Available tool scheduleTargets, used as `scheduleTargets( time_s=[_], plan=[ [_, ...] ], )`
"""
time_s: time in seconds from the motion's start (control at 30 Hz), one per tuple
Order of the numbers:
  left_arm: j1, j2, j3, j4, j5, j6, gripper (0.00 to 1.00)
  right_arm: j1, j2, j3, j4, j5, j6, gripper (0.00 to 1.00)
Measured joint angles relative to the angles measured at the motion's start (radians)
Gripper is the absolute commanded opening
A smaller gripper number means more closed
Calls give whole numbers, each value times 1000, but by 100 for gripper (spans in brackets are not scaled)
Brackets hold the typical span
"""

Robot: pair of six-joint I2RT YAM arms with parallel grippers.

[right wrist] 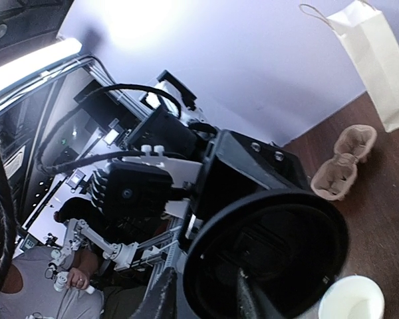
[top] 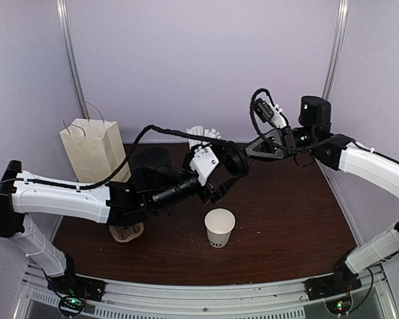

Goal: Pack the takeout coffee

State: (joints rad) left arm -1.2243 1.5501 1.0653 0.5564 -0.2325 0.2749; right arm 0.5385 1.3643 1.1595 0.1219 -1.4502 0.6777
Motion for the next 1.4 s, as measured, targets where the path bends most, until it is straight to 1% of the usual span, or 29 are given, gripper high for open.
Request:
scheduleTargets(
  time_s=[0.07, 0.13, 0.2, 0.23, 0.27, 0.33, 0.43, 0.47, 0.6, 0.7, 0.87, 1.13, 1.4],
  plan=[
    [5, -2, 39, -95, 1, -24, 77, -63, -7, 19, -119, -9, -98, 37],
    [12, -4, 97, -222, 9, -49, 76, -131, -20, 51, -287, -2, -231, 41],
    [21, -4, 172, -366, 24, -76, 75, -188, -40, 77, -455, 40, -392, 43],
    [26, -4, 226, -465, 35, -92, 73, -217, -58, 86, -543, 93, -486, 44],
    [28, -3, 254, -512, 41, -102, 73, -230, -70, 87, -592, 131, -542, 46],
    [34, 26, 393, -715, 48, -131, 71, -237, -102, 74, -685, 246, -667, 46],
    [41, 90, 575, -939, 53, -167, 71, -237, -119, 39, -764, 367, -797, 47],
    [42, 107, 610, -993, 55, -176, 70, -237, -116, 24, -787, 404, -841, 47],
    [49, 182, 708, -1235, 74, -215, 72, -237, -82, -41, -835, 492, -959, 48],
    [54, 253, 781, -1400, 100, -230, 72, -237, -66, -111, -836, 535, -1008, 48],
    [63, 373, 932, -1596, 145, -232, 72, -237, -61, -151, -834, 581, -1046, 49],
    [67, 514, 1119, -1799, 193, -206, 73, -246, -61, -158, -824, 636, -1076, 49],
    [73, 603, 1172, -1901, 222, -152, 72, -296, -71, -159, -824, 666, -1093, 49]
  ],
)
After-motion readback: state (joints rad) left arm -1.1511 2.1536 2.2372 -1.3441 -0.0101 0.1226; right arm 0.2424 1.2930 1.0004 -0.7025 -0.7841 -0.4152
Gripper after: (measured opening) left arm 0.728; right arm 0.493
